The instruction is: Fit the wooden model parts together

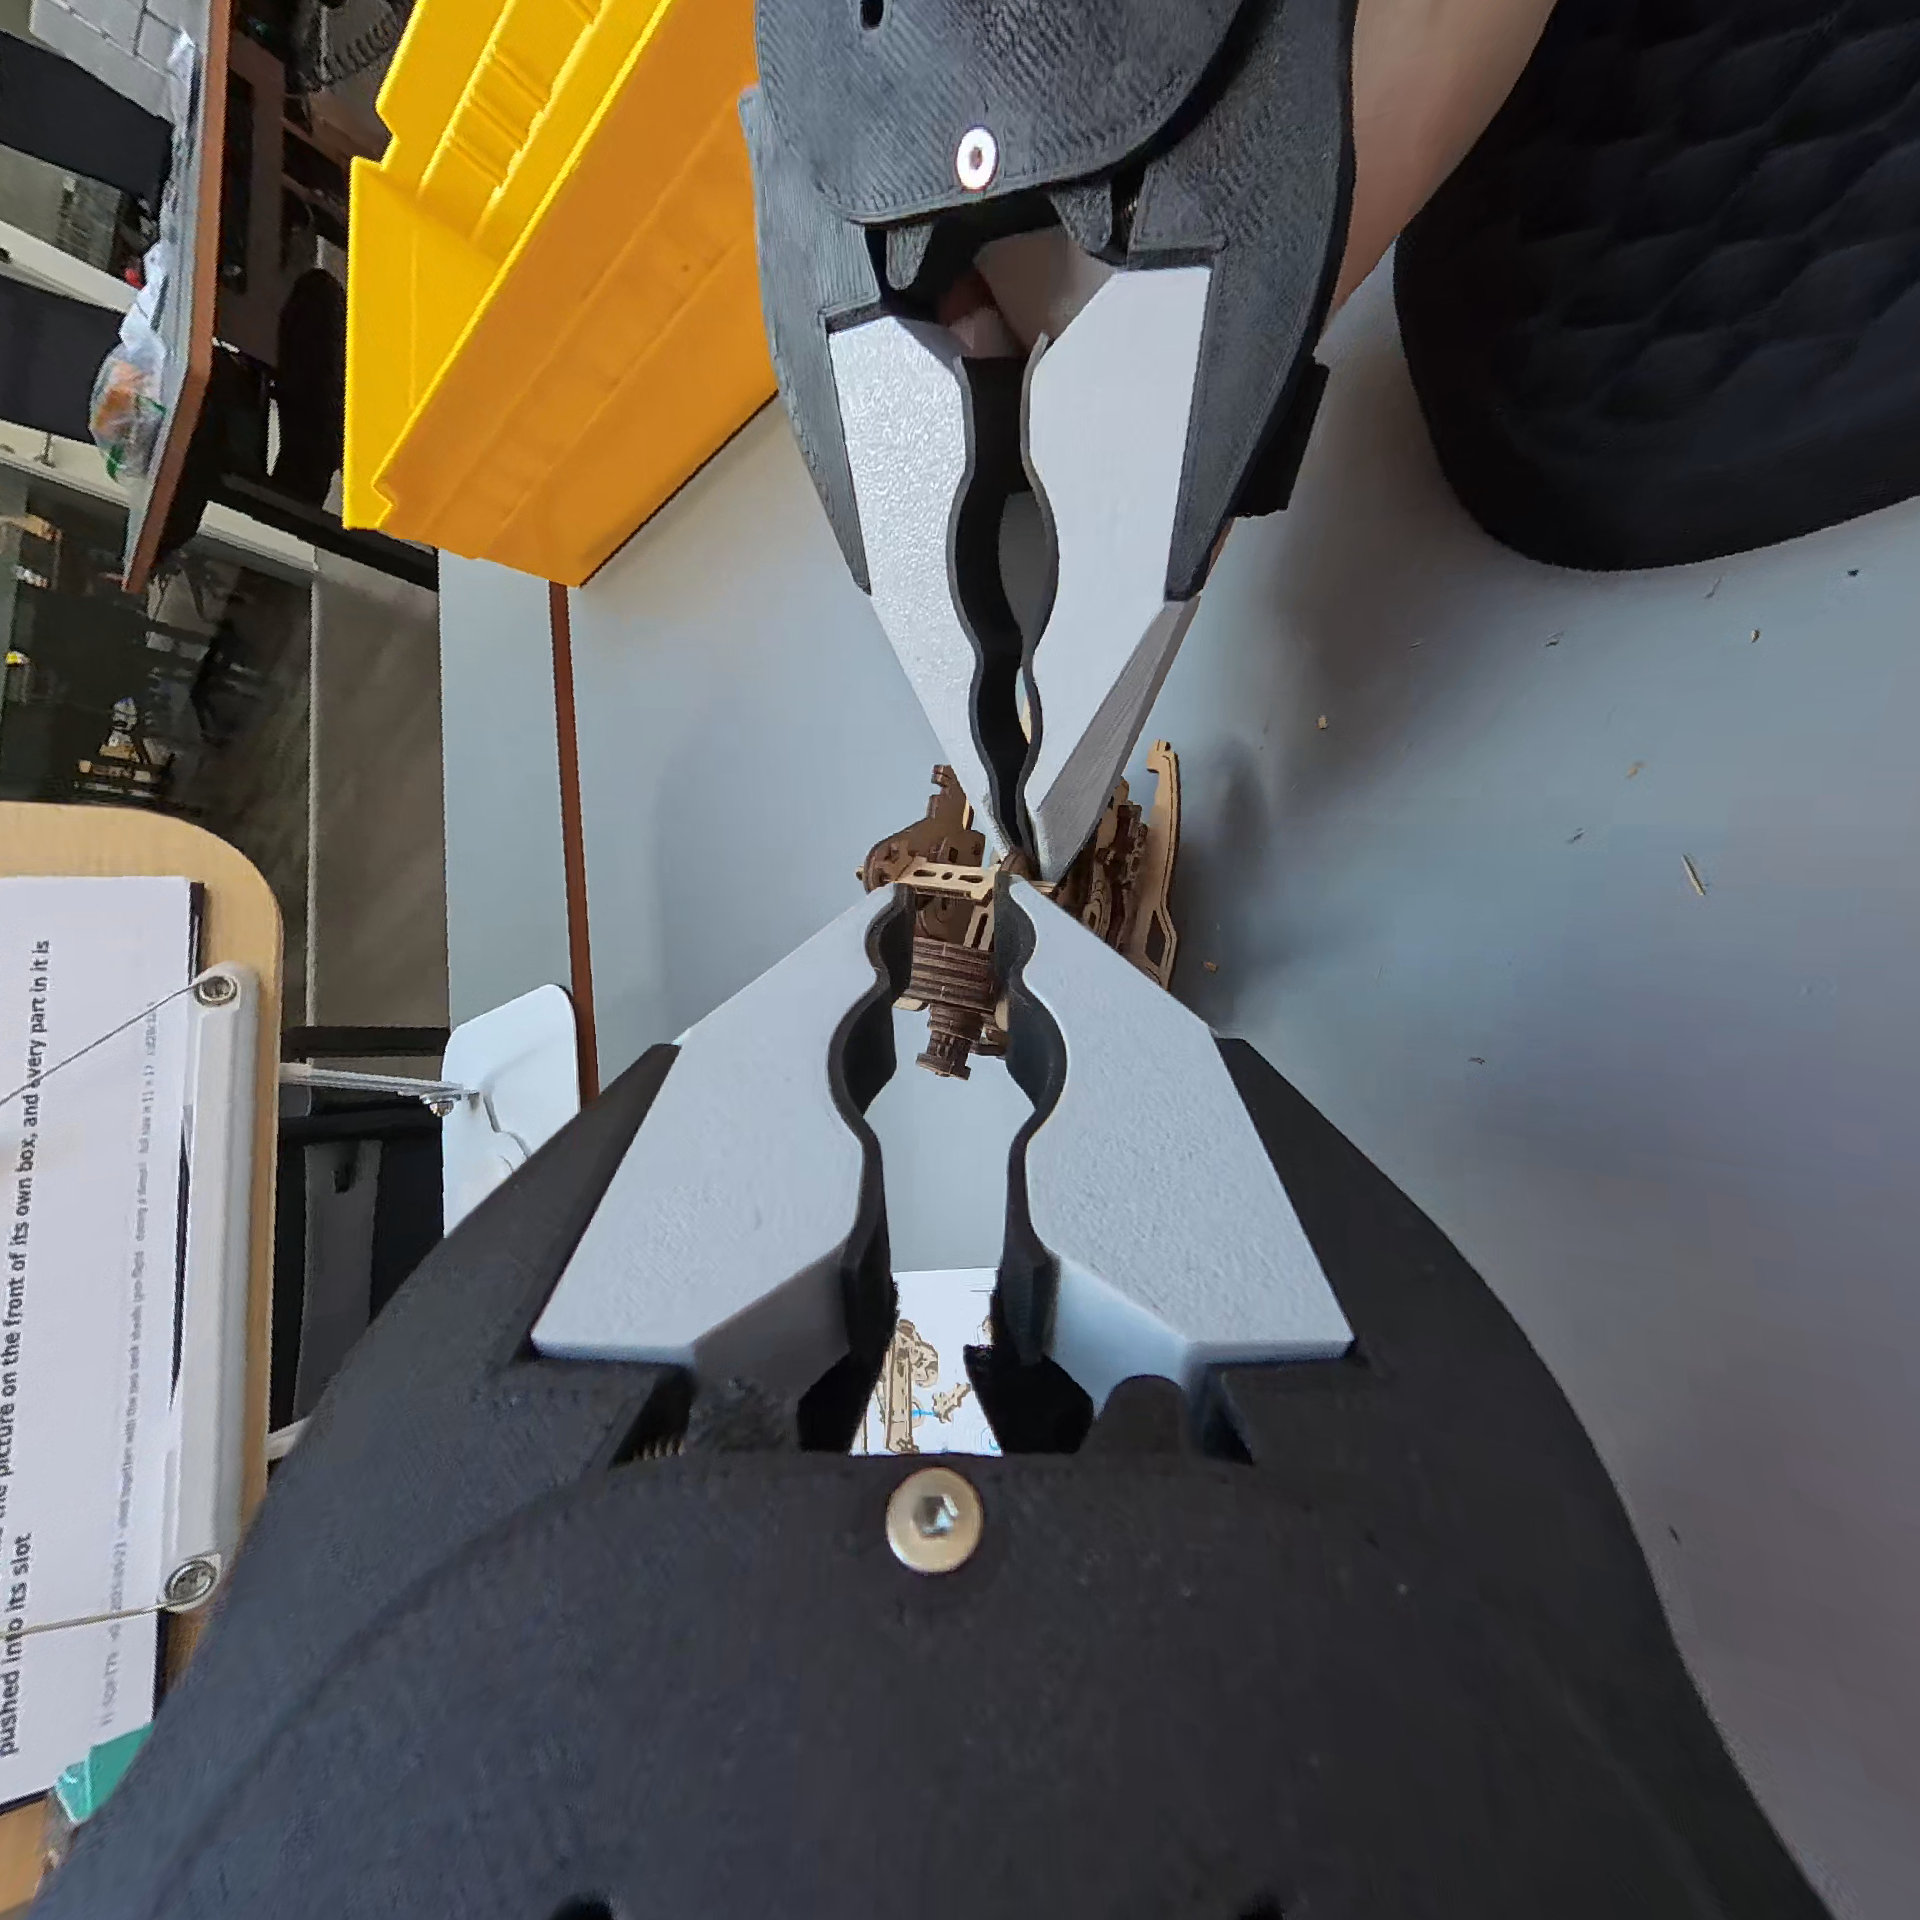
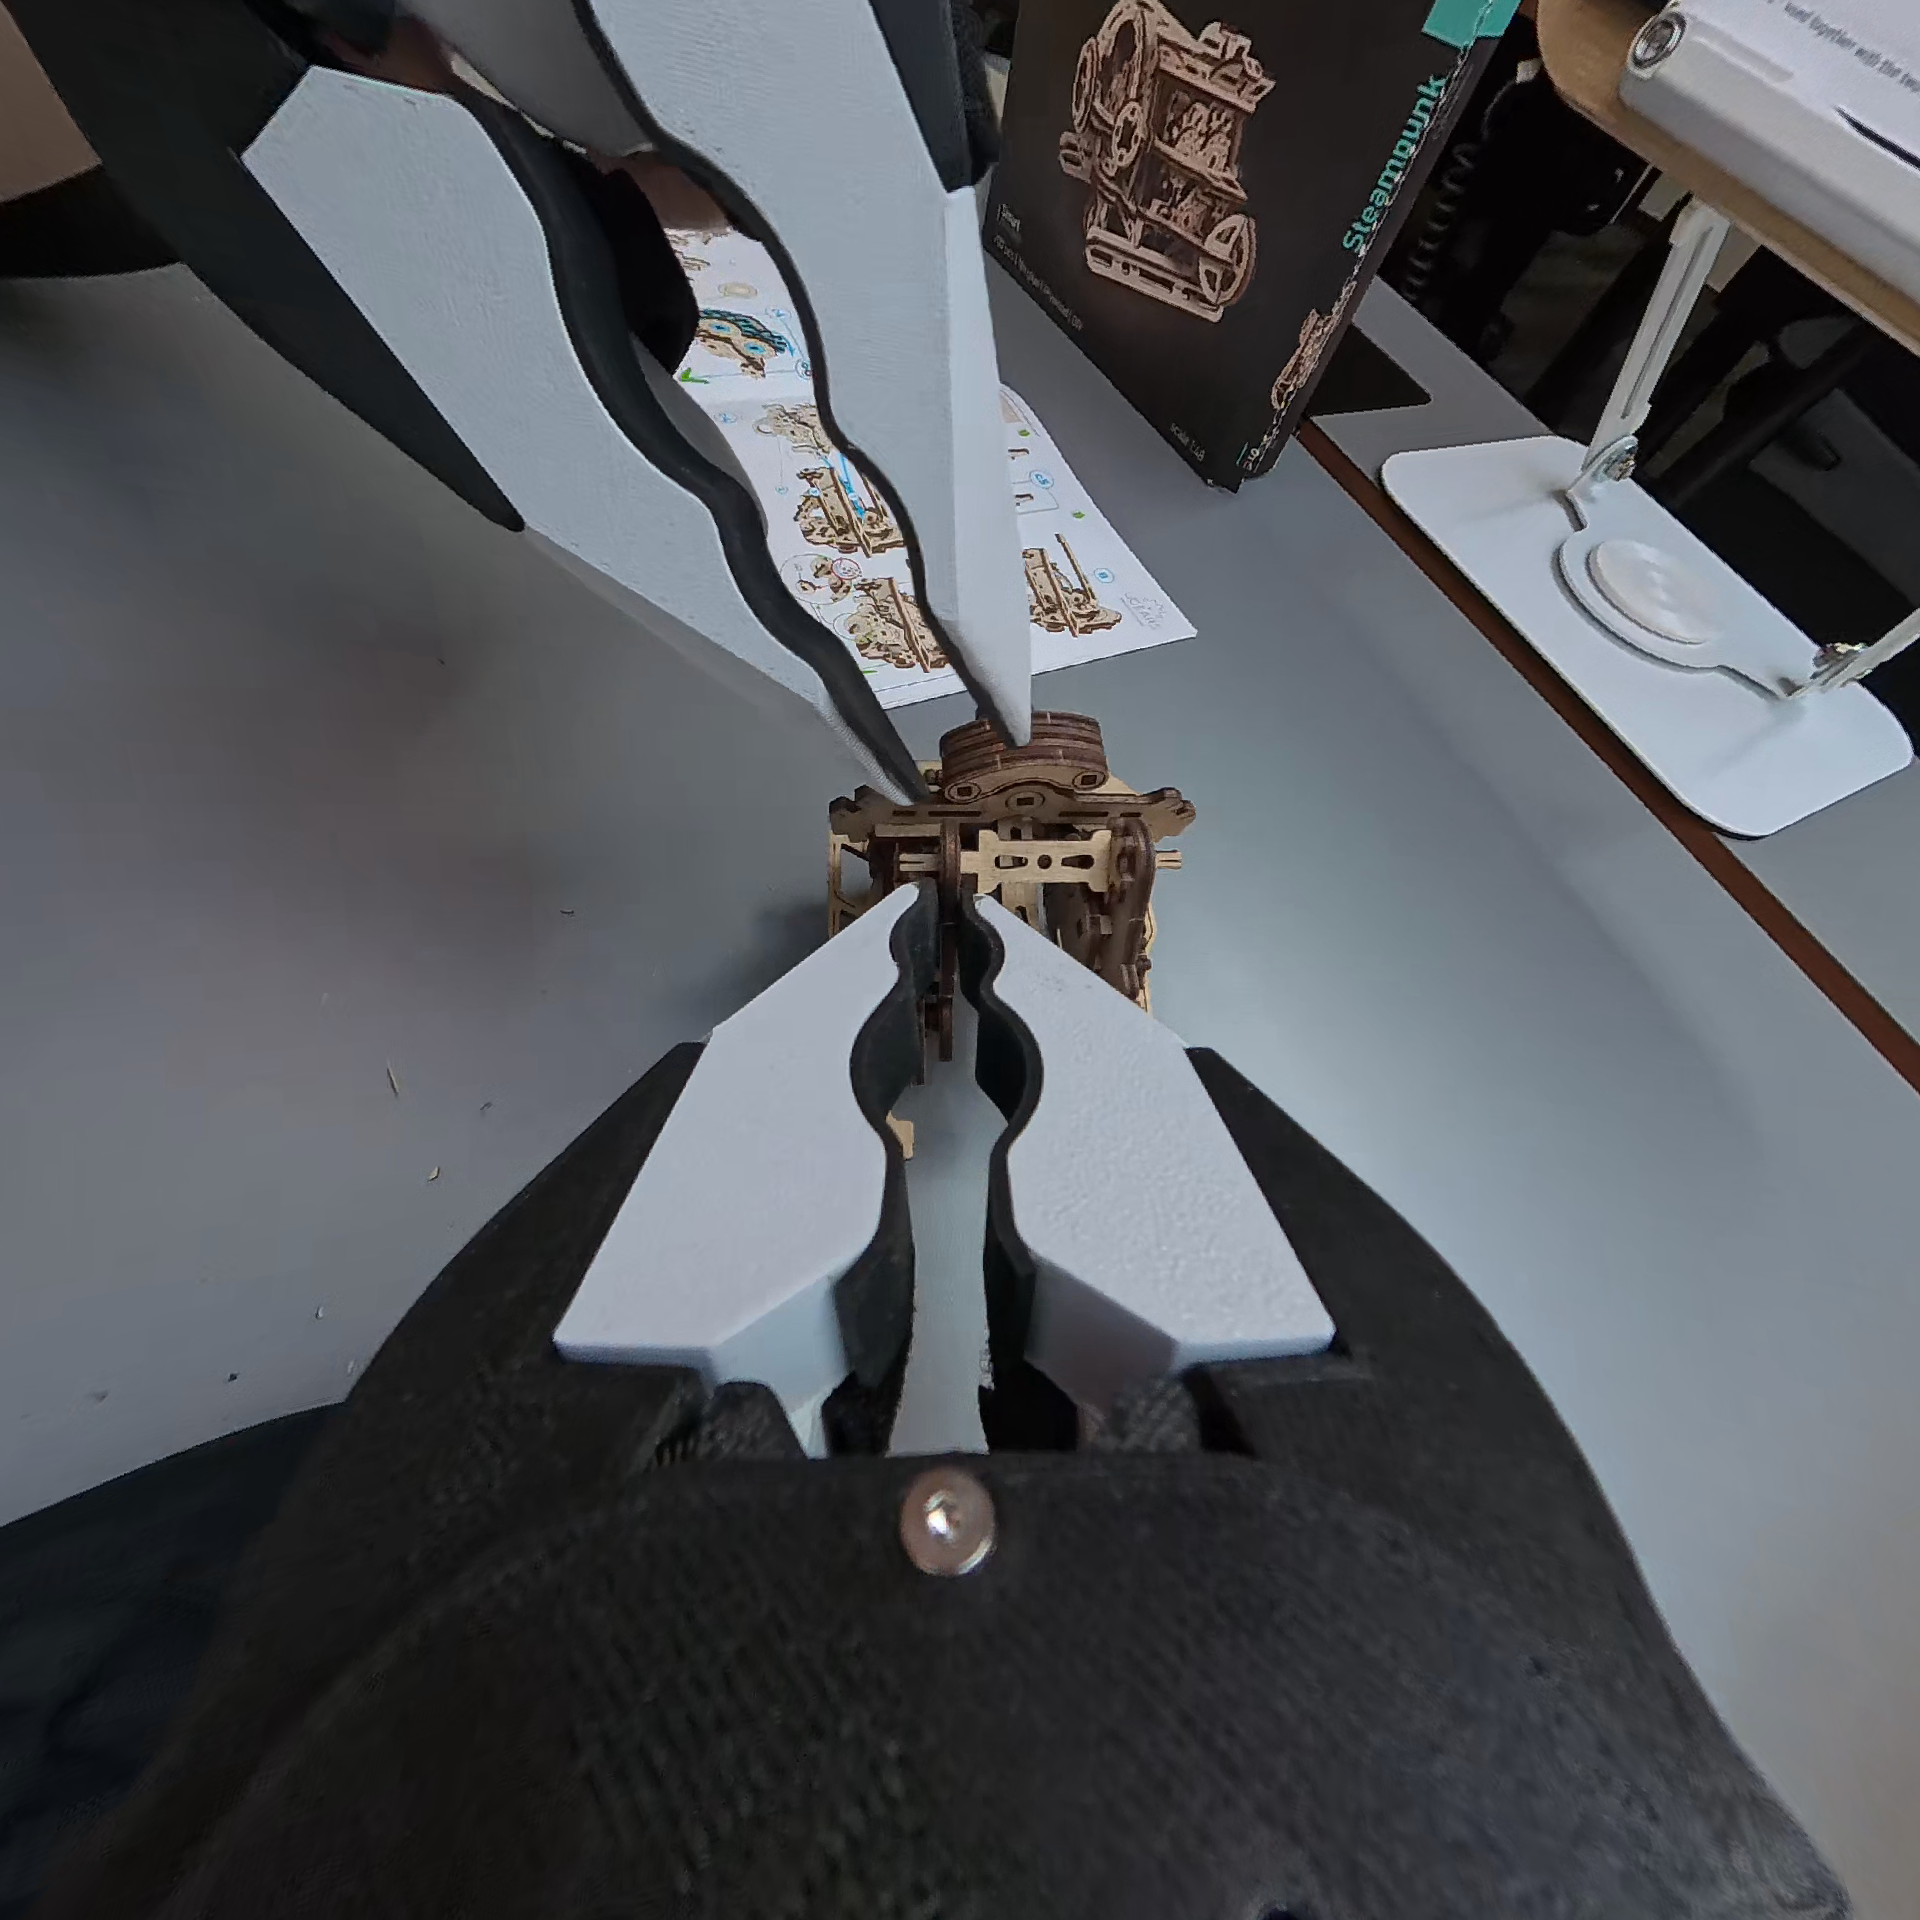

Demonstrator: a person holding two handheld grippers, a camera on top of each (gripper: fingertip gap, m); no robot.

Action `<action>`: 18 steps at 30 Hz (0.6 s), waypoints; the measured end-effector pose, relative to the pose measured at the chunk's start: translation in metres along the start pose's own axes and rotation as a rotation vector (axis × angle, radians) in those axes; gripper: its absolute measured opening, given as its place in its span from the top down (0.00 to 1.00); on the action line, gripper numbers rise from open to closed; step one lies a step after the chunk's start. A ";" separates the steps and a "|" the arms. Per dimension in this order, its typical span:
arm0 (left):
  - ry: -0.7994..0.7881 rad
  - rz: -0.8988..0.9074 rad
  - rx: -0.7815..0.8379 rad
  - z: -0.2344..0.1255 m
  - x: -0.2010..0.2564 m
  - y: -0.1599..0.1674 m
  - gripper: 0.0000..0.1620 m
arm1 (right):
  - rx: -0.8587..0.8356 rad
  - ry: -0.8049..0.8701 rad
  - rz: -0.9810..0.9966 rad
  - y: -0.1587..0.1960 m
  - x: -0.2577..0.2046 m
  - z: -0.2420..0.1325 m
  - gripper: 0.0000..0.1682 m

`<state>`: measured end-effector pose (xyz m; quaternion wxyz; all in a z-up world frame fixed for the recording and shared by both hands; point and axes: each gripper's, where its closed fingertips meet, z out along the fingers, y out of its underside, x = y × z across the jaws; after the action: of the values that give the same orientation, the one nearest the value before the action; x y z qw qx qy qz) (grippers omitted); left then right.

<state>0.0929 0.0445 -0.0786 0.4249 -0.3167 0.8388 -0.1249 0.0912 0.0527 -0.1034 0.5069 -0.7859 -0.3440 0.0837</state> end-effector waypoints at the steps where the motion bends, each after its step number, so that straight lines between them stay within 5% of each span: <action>1: 0.004 0.018 -0.018 0.000 0.000 0.002 0.91 | -0.005 0.013 -0.022 0.000 0.001 0.000 1.00; 3: 0.023 0.038 -0.044 0.002 0.002 0.005 0.85 | -0.005 0.032 -0.073 0.000 0.001 -0.001 1.00; 18: 0.044 0.052 -0.087 0.004 0.007 0.012 0.88 | -0.027 0.073 -0.198 -0.001 -0.003 0.001 0.99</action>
<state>0.0876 0.0498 -0.0908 0.3950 -0.3104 0.8605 -0.0843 0.0878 0.0515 -0.1037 0.5144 -0.7572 -0.4025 -0.0004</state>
